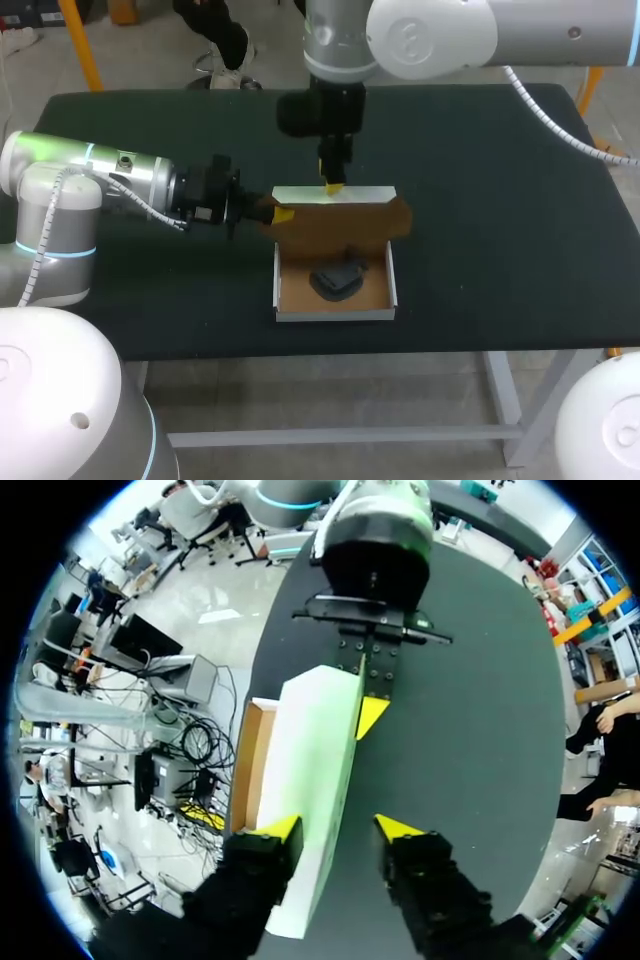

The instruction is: Assemble the packaging by folding the flat box into shape, placing the metal phone stand inside, and closing the box properly

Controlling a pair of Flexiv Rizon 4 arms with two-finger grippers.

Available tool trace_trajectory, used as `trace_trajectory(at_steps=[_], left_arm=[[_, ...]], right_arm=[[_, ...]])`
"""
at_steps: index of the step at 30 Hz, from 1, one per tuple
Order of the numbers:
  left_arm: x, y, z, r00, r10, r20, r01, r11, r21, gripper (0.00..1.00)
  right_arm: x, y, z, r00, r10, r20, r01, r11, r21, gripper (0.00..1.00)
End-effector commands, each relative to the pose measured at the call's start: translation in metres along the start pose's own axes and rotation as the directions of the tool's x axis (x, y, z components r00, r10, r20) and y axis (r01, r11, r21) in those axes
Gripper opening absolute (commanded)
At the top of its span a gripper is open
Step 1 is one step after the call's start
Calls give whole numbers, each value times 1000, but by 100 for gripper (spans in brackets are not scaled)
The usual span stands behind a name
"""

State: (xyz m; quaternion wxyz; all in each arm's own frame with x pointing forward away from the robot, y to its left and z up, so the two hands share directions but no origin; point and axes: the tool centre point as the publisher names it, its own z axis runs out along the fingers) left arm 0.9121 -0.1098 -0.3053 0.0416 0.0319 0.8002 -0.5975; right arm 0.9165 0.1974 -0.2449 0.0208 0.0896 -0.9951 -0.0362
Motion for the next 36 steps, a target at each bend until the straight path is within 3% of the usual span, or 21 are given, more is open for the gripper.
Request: trace_trajectory(at_steps=[1, 21, 34, 36], left_arm=[[0, 0, -1, 1000, 0, 0, 0, 1000, 2, 0], [0, 0, -1, 1000, 0, 0, 0, 1000, 2, 0], [0, 0, -1, 1000, 0, 0, 0, 1000, 2, 0], [0, 0, -1, 1000, 0, 0, 0, 1000, 2, 0]], right_arm=[[-2, -1, 4, 1000, 1, -8, -1, 1000, -2, 51], [-8, 3, 15, 999, -7, -49, 7, 1000, 4, 55], [-10, 5, 24, 996, -3, -88, 5, 1000, 27, 45], [-10, 5, 26, 995, -4, -97, 8, 999, 37, 38]])
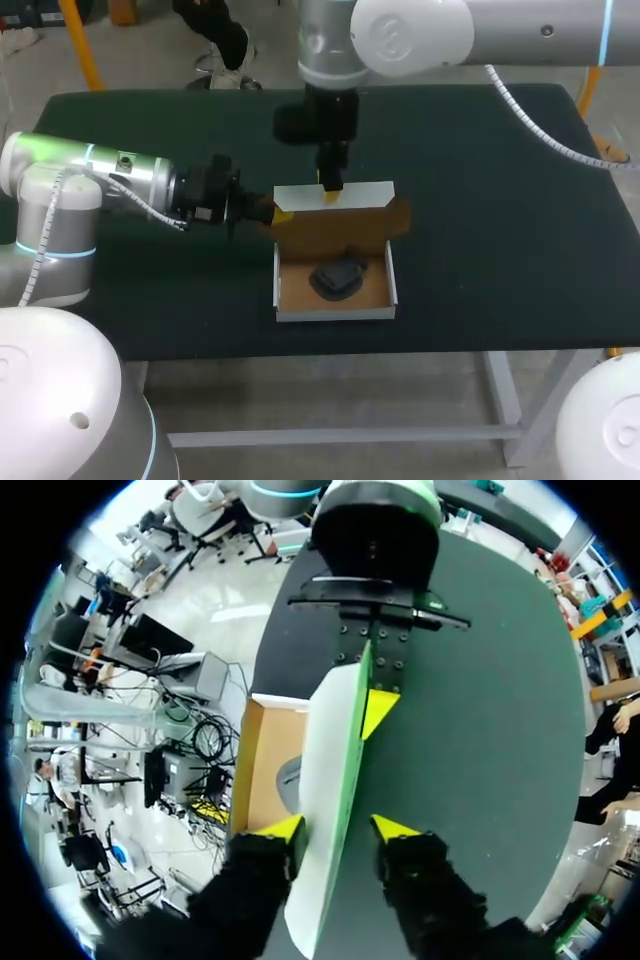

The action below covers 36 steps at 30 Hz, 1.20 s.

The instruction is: Assemble the packaging by folding the flat box into shape, placing the metal phone stand inside, and closing the box properly

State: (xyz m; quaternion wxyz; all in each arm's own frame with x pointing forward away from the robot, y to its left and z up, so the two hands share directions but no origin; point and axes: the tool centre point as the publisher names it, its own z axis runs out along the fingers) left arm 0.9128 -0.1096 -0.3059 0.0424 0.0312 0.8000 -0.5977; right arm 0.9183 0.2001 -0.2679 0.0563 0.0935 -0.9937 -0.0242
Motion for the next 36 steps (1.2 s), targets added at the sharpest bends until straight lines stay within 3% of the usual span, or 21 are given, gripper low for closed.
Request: trace_trajectory(at_steps=[1, 2, 3, 13, 14, 15, 16, 28, 36], left_arm=[[0, -1, -1, 1000, 1, -2, -1, 1000, 2, 0], [0, -1, -1, 1000, 1, -2, -1, 1000, 2, 0], [0, -1, -1, 1000, 1, -2, -1, 1000, 2, 0], [0, -1, -1, 1000, 1, -2, -1, 1000, 2, 0], [0, -1, -1, 1000, 1, -2, -1, 1000, 2, 0], [0, -1, -1, 1000, 1, -2, -1, 1000, 2, 0], [0, -1, -1, 1000, 1, -2, -1, 1000, 2, 0], [0, -1, -1, 1000, 1, -2, -1, 1000, 2, 0], [0, -1, -1, 1000, 1, -2, -1, 1000, 2, 0]], right_arm=[[-7, 5, 3, 1000, -1, -26, 2, 1000, 22, 34], [-7, 5, 3, 1000, -1, -29, 2, 1000, 27, 24], [-7, 5, 4, 999, -2, -32, 3, 1000, 31, 0], [-2, 5, 4, 999, 5, -34, -3, 999, 47, 0], [-2, 4, 3, 999, 12, -35, -11, 999, 35, 8], [-1, 3, 1, 999, 15, -35, -14, 1000, 27, 45], [-1, 3, 0, 999, 20, -34, -19, 1000, 20, 100], [0, -9, -33, 987, 158, -29, -160, 983, -90, 100], [-5, -21, -60, 935, 353, -28, -351, 916, -193, 100]])
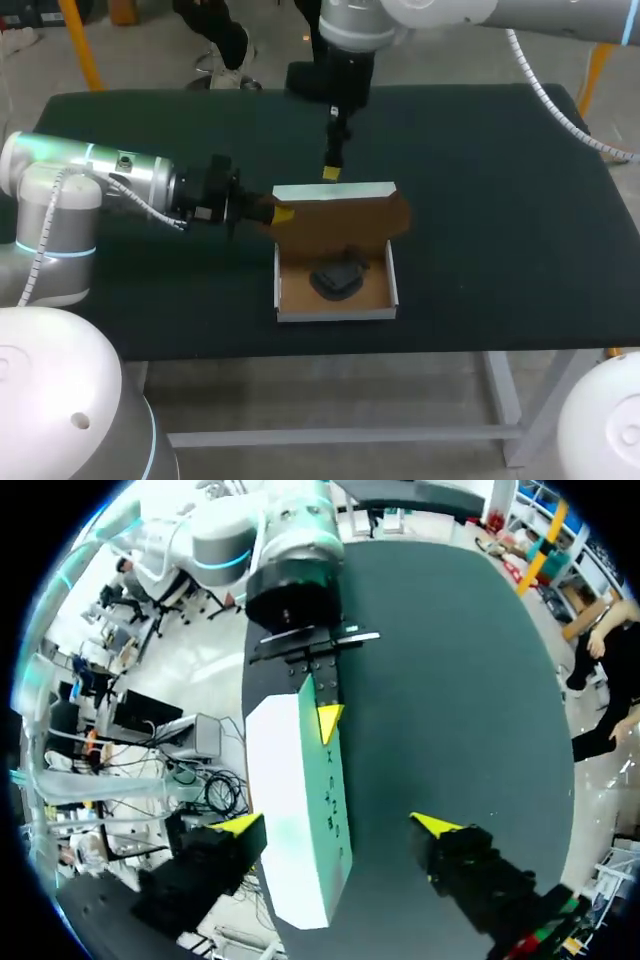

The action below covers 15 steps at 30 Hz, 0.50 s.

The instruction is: Assemble the packaging by folding the flat box into shape, placing the metal phone stand inside, and closing the box properly

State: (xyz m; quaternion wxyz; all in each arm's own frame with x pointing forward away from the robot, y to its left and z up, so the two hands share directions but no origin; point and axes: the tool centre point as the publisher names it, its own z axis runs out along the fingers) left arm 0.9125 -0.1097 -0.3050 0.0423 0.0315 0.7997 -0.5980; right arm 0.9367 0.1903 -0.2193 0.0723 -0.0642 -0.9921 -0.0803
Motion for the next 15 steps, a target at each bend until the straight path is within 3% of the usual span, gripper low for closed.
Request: trace_trajectory(at_steps=[1, 10, 12, 15], left_arm=[[0, 0, -1, 1000, 0, -2, 0, 1000, 1, 0], [0, 0, -1, 1000, 0, -2, 0, 1000, 1, 0], [0, 0, -1, 1000, 0, -2, 0, 1000, 1, 0], [0, 0, -1, 1000, 0, -2, 0, 1000, 1, 0]], right_arm=[[1, -12, -12, 996, 88, 17, -86, 994, -73, 100], [-3, -18, -26, 956, 284, 79, -278, 958, -73, 100], [-3, -23, -29, 922, 358, 148, -357, 933, -37, 100], [-3, -23, -29, 922, 358, 148, -357, 933, -37, 100]])
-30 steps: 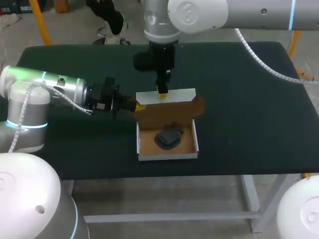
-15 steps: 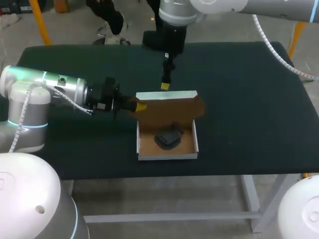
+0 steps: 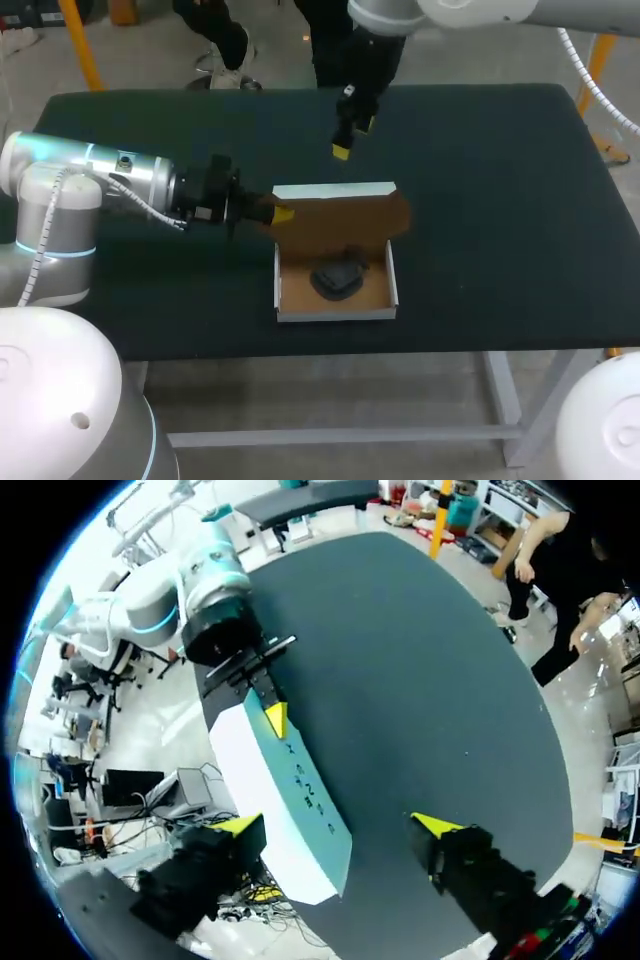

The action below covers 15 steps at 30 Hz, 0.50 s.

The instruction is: Assemble the packaging by folding the flat box into shape, placing the metal phone stand inside, and closing the box properly

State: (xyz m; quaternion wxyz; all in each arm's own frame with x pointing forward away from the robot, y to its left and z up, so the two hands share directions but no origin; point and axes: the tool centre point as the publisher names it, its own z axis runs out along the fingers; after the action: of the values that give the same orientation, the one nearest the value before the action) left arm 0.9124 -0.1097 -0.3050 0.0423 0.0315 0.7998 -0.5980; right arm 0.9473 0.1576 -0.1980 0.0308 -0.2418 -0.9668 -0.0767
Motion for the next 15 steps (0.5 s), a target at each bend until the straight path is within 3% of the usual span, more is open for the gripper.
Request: trace_trajectory(at_steps=[1, 15], left_arm=[[0, 0, -1, 1000, 0, -2, 0, 1000, 1, 0], [0, 0, 0, 1000, 24, 19, -24, 1000, 7, 0]], right_arm=[[9, 2, -2, 999, 14, 49, -15, 1000, 11, 100], [8, 1, -2, 999, 30, 42, -31, 999, 22, 100]])
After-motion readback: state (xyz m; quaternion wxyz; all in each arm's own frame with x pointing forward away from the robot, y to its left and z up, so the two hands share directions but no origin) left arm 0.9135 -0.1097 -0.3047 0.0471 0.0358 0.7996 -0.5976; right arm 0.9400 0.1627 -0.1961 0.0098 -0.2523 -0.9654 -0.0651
